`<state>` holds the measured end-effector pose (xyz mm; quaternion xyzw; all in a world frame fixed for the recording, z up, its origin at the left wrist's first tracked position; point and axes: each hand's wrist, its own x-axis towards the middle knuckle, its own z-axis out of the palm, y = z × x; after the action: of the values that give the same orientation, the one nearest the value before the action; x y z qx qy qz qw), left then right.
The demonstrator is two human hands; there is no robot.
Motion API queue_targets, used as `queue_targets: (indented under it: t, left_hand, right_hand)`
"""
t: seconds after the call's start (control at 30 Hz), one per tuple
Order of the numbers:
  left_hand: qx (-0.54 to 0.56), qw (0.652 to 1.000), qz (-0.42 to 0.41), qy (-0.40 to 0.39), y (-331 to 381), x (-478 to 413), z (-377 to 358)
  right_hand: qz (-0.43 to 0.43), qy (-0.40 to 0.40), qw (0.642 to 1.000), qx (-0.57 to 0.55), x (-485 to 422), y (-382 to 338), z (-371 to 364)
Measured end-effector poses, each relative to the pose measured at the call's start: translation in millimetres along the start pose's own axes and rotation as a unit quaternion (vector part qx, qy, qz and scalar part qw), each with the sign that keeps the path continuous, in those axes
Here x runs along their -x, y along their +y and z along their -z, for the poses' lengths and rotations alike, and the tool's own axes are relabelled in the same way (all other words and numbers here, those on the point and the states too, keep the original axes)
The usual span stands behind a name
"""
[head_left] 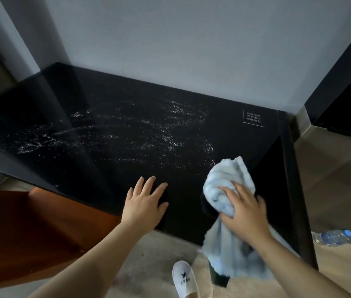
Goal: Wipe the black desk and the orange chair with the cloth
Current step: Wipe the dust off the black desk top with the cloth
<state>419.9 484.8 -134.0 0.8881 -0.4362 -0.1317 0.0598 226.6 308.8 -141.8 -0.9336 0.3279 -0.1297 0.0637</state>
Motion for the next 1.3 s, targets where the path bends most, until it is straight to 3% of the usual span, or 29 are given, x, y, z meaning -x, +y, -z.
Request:
queue_targets:
  t: [0.1, 0.23, 0.27, 0.37, 0.43, 0.53, 0.57, 0.63, 0.7, 0.77, 0.8, 0.87, 0.93, 1.3]
  left_hand:
    - [-0.005, 1.000, 0.017, -0.009, 7, -20, 5]
    - [0.003, 0.999, 0.039, -0.001, 20, -48, 7]
    - [0.008, 0.999, 0.047, -0.003, 25, -55, 7]
    - [0.030, 0.995, 0.092, -0.036, 39, -73, 2]
    - [0.015, 0.991, 0.121, -0.046, 47, -78, -4]
    - [0.009, 0.990, 0.141, -0.021, 53, -80, -9]
    - [0.016, 0.989, 0.144, -0.016, 53, -81, -8]
    - [0.022, 0.988, 0.150, -0.019, 54, -82, -5]
    - [0.023, 0.987, 0.155, -0.023, 55, -84, -4]
    - [0.027, 0.986, 0.162, -0.029, 58, -85, -4]
    - [0.031, 0.985, 0.167, -0.034, 59, -86, -4]
    - [0.036, 0.983, 0.171, -0.049, 60, -88, -3]
    - [0.034, 0.982, 0.172, -0.067, 60, -88, -1]
    - [0.016, 0.979, 0.156, -0.130, 63, -88, 8]
  right_hand:
    - [-0.121, 0.034, 0.992, -0.014, -25, 56, 12]
    - [-0.263, 0.172, 0.931, -0.184, -62, 120, 34]
    - [-0.284, 0.157, 0.928, -0.184, -73, 132, 34]
    - [-0.347, 0.008, 0.928, -0.139, -104, 145, 26]
    - [-0.309, -0.042, 0.946, -0.086, -118, 131, 18]
    - [-0.083, -0.052, 0.990, -0.101, -121, 87, 2]
    - [-0.009, -0.068, 0.987, -0.145, -117, 73, 0]
    - [0.046, -0.094, 0.960, -0.260, -115, 64, 6]
    - [0.037, 0.004, 0.950, -0.308, -126, 85, 16]
    - [-0.063, 0.107, 0.967, -0.222, -141, 126, 22]
    - [-0.145, 0.093, 0.974, -0.146, -146, 144, 23]
    - [-0.246, -0.026, 0.969, -0.025, -149, 159, 17]
    - [-0.244, -0.061, 0.968, 0.002, -148, 157, 6]
    - [-0.170, -0.014, 0.985, -0.015, -160, 169, 3]
